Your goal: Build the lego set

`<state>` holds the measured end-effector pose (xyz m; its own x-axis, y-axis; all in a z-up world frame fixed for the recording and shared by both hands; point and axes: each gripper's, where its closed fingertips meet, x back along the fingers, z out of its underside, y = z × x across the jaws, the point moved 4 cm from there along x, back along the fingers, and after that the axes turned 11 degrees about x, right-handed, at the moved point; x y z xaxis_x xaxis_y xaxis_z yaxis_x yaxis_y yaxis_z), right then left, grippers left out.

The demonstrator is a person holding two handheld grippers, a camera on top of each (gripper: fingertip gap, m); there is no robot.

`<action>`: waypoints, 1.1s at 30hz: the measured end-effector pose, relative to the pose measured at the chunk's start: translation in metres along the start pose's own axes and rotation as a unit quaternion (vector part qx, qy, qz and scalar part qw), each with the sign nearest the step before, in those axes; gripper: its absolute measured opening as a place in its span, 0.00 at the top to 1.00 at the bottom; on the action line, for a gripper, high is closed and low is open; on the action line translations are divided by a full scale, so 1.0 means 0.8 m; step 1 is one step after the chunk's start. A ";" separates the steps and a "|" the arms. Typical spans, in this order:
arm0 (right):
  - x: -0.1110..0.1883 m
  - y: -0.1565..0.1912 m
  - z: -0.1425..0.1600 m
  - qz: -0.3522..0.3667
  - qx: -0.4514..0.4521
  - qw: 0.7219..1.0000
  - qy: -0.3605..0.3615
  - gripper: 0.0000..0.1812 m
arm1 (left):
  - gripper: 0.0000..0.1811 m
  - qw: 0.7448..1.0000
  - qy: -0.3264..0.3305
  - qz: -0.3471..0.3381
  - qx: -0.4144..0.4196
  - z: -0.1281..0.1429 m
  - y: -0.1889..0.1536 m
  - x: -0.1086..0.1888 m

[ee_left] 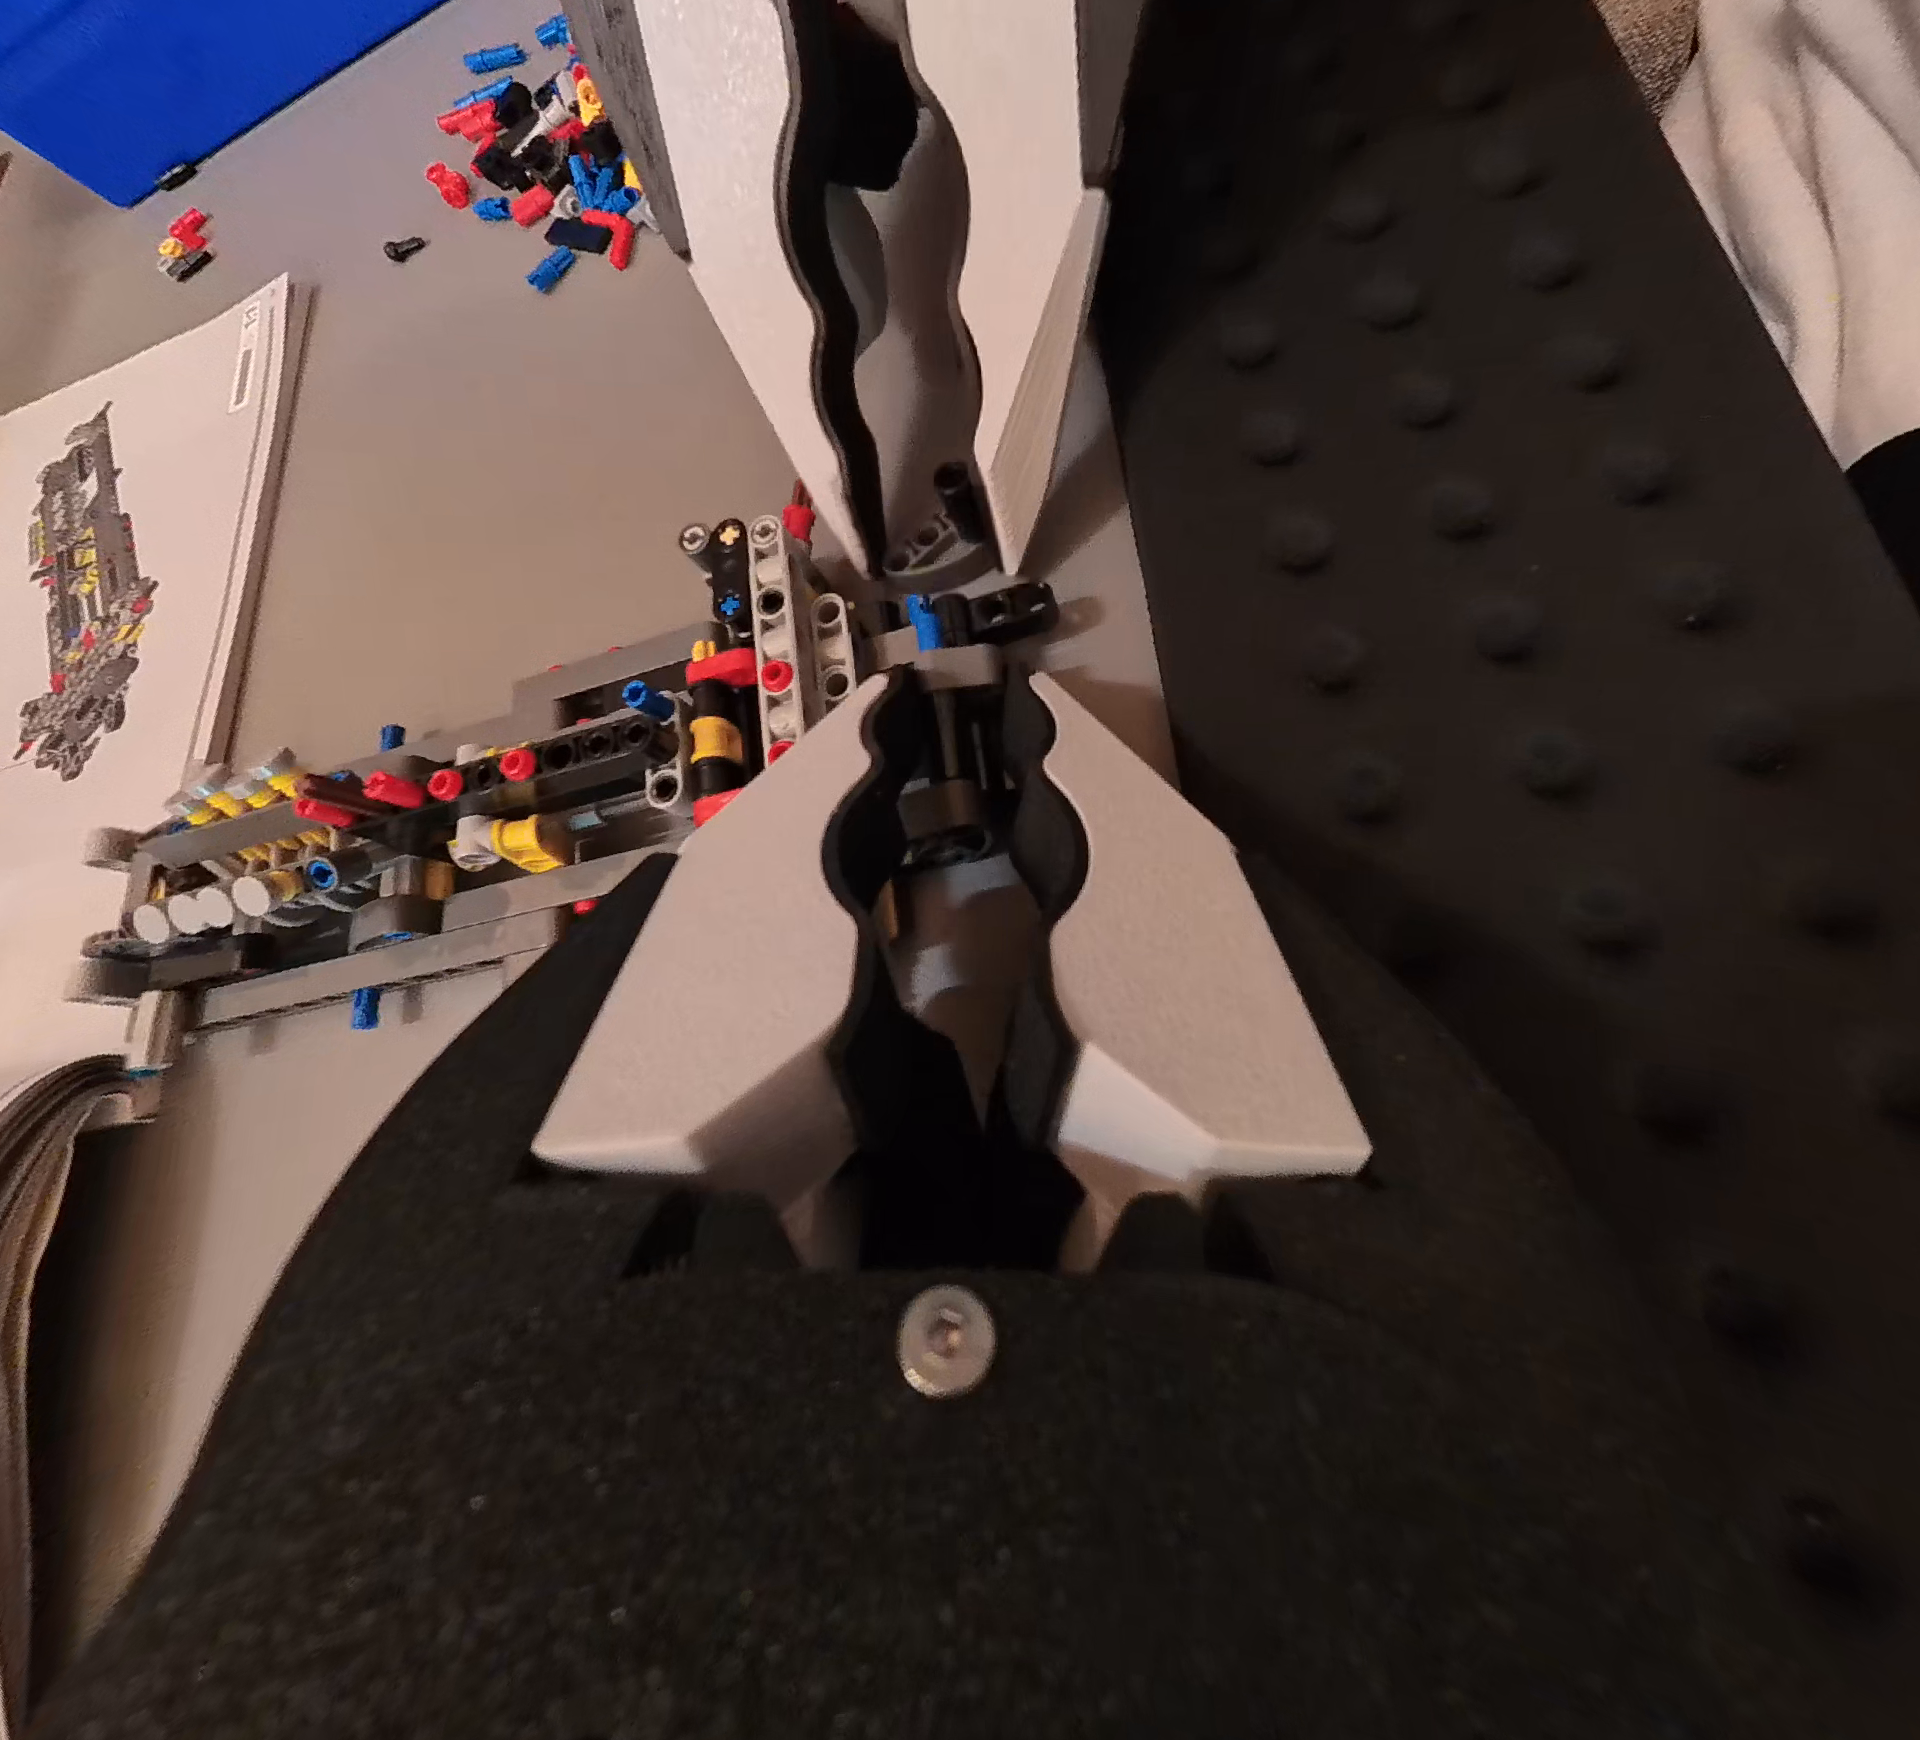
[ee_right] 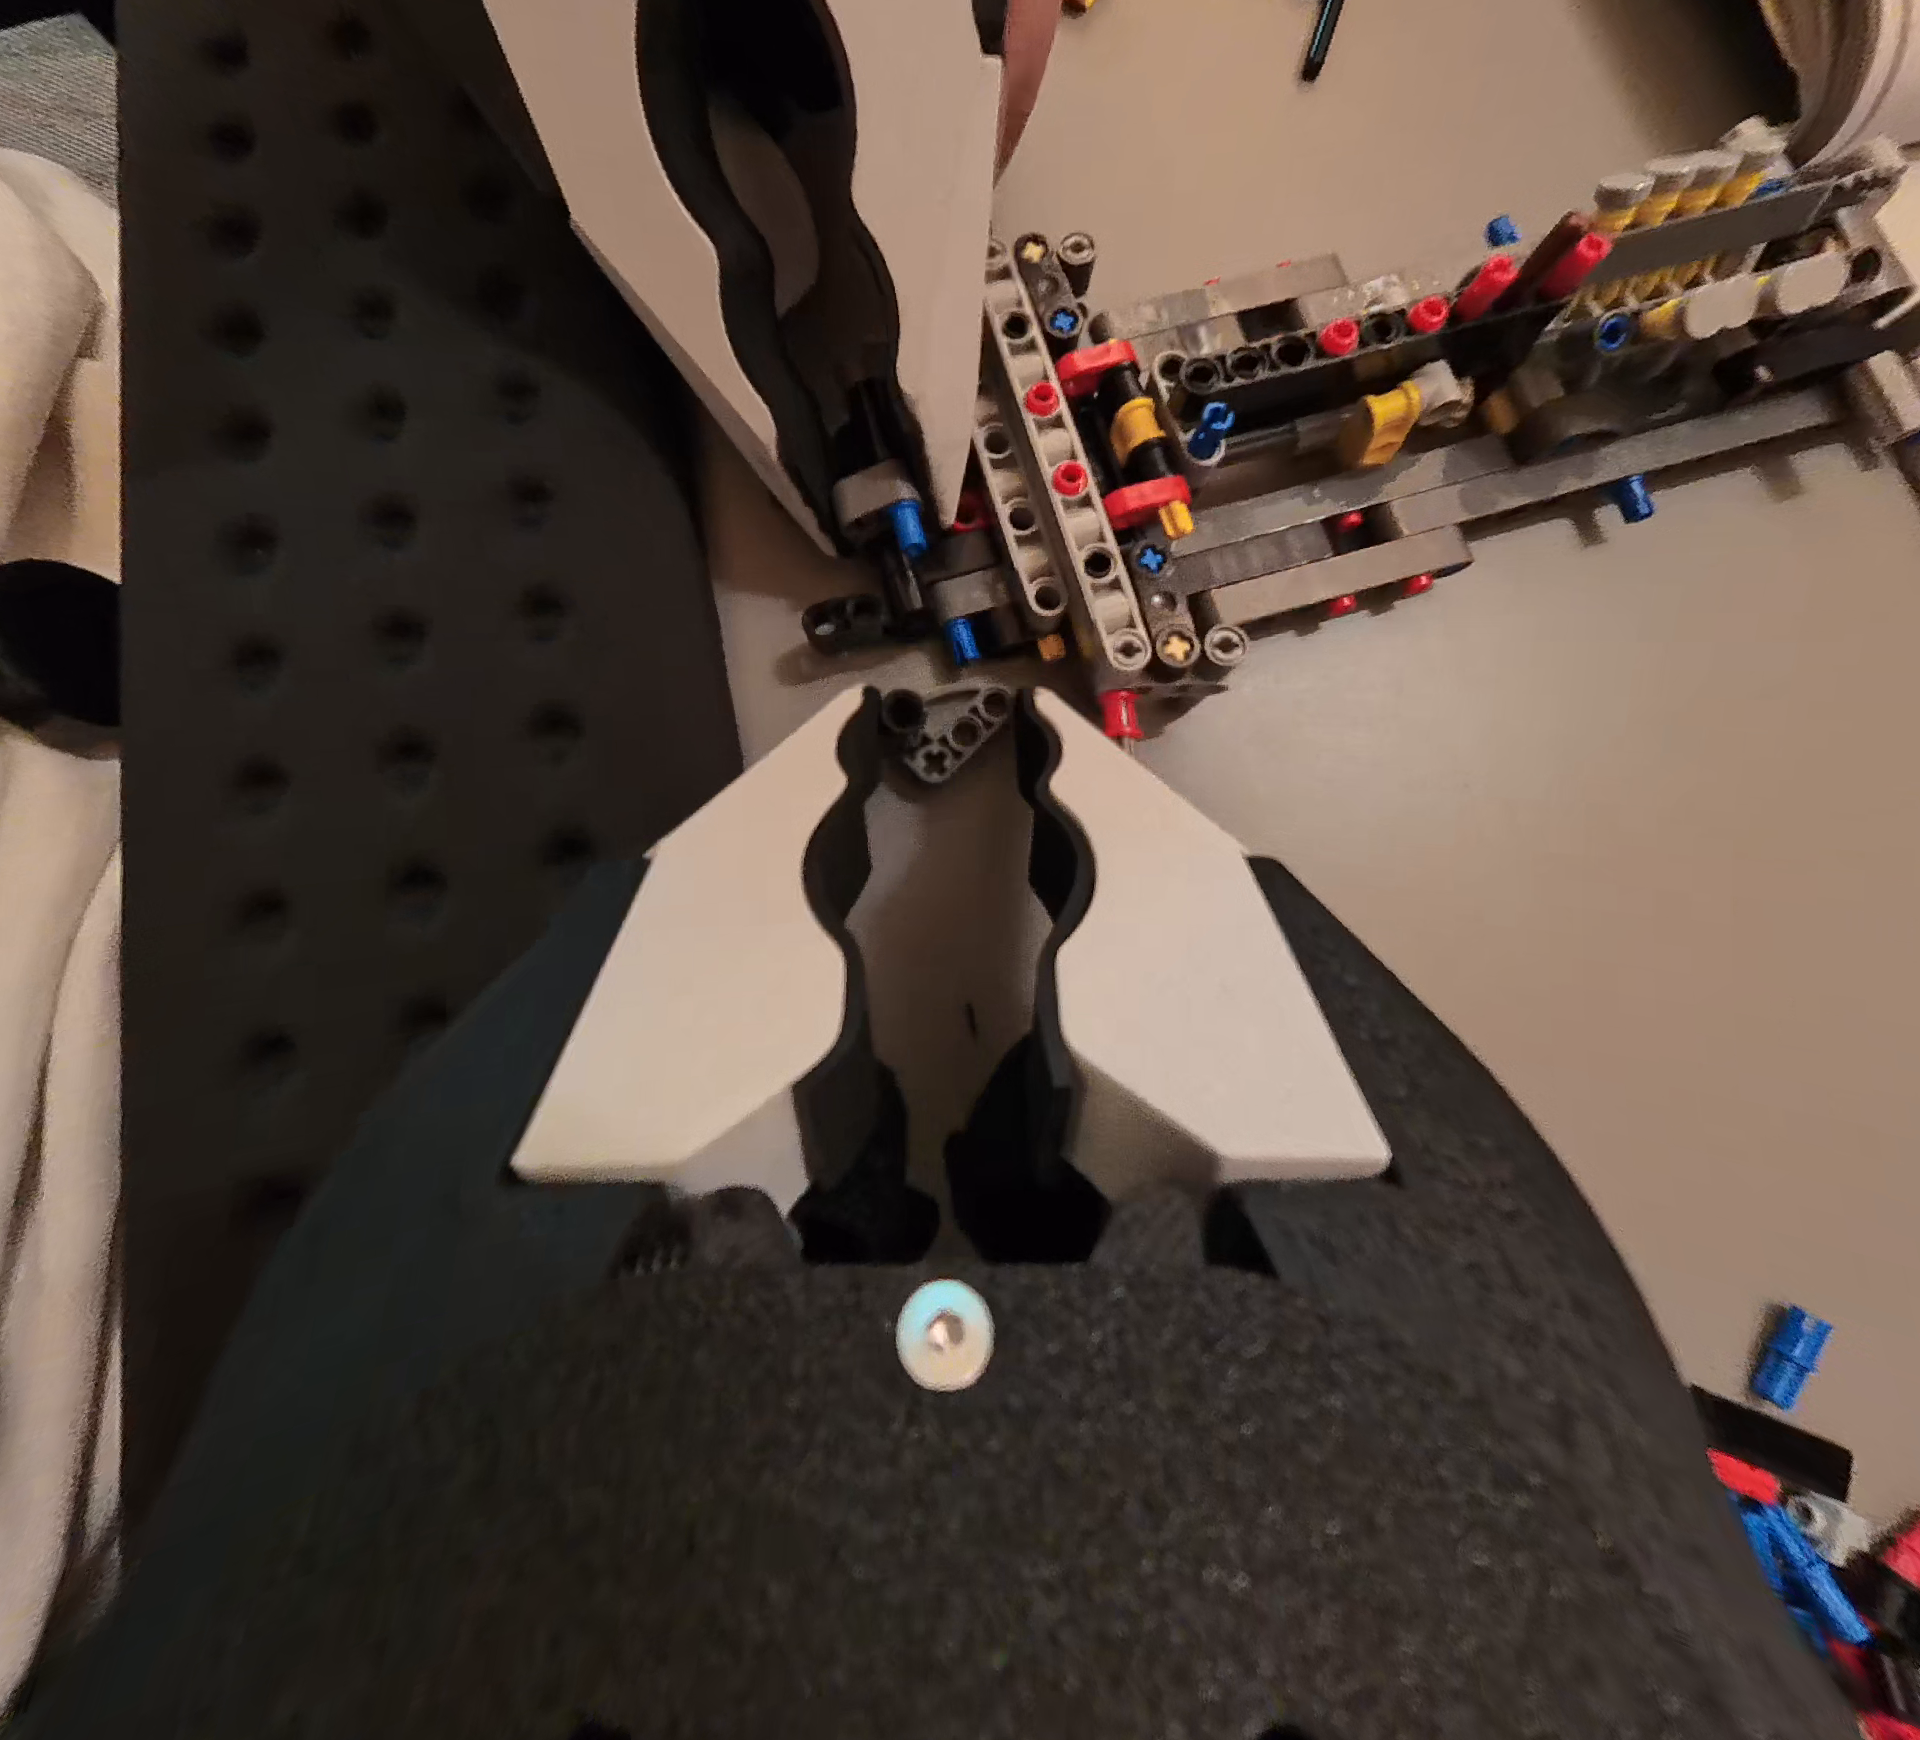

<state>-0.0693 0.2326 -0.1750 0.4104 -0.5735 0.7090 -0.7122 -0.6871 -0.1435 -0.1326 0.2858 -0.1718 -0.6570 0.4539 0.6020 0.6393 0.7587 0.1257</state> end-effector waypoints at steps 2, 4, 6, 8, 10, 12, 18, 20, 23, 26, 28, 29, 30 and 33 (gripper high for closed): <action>0.000 0.000 0.003 -0.007 0.001 1.000 0.003 0.87 | 0.92 1.000 0.000 0.000 0.000 0.000 0.000 0.000; 0.001 -0.001 0.004 -0.008 0.007 1.000 0.011 0.87 | 0.92 1.000 0.000 0.001 -0.002 0.000 0.000 0.000; 0.000 0.001 0.003 -0.017 0.003 1.000 0.011 0.87 | 0.92 1.000 -0.001 -0.001 -0.006 0.000 0.000 0.000; 0.001 0.001 0.003 -0.015 -0.001 1.000 0.025 0.87 | 0.92 1.000 -0.003 -0.006 -0.010 -0.001 0.000 0.000; 0.004 0.002 0.000 -0.015 0.002 0.999 0.038 0.87 | 0.92 1.000 -0.003 -0.009 -0.017 -0.001 -0.001 0.000; 0.009 0.001 -0.007 -0.008 -0.001 0.999 0.038 0.87 | 0.89 1.000 0.002 -0.008 -0.017 0.000 -0.003 0.004; 0.028 -0.007 -0.049 0.077 0.040 0.996 0.024 0.87 | 0.88 0.983 -0.087 0.025 0.158 -0.059 0.006 0.035; 0.027 -0.007 -0.056 0.101 0.053 0.993 0.044 0.87 | 0.86 0.968 -0.096 0.045 0.229 -0.071 0.007 0.034; 0.025 -0.010 -0.059 0.131 0.062 0.987 0.068 0.87 | 0.91 0.944 -0.089 0.055 0.312 -0.073 0.013 0.031; 0.028 -0.007 -0.060 0.139 0.068 0.985 0.076 0.87 | 0.95 0.941 -0.075 0.041 0.326 -0.066 0.016 0.028; 0.028 -0.004 -0.059 0.148 0.085 0.981 0.090 0.87 | 0.97 0.938 -0.070 0.051 0.335 -0.067 0.011 0.026; 0.028 -0.003 -0.060 0.159 0.098 0.978 0.098 0.87 | 0.97 0.938 -0.067 0.056 0.336 -0.068 0.008 0.025; 0.028 -0.001 -0.061 0.169 0.112 0.974 0.105 0.87 | 0.96 0.938 -0.060 0.058 0.337 -0.068 0.006 0.024; 0.027 -0.001 -0.057 0.203 0.151 0.957 0.140 0.87 | 0.92 0.936 -0.041 0.044 0.346 -0.066 0.007 0.021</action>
<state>-0.0859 0.2412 -0.1285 -0.0645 -0.7084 0.7028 -0.5658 -0.5542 -0.6105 -0.1189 0.2732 -0.1193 -0.6610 0.5414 0.5196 0.2982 0.8249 -0.4802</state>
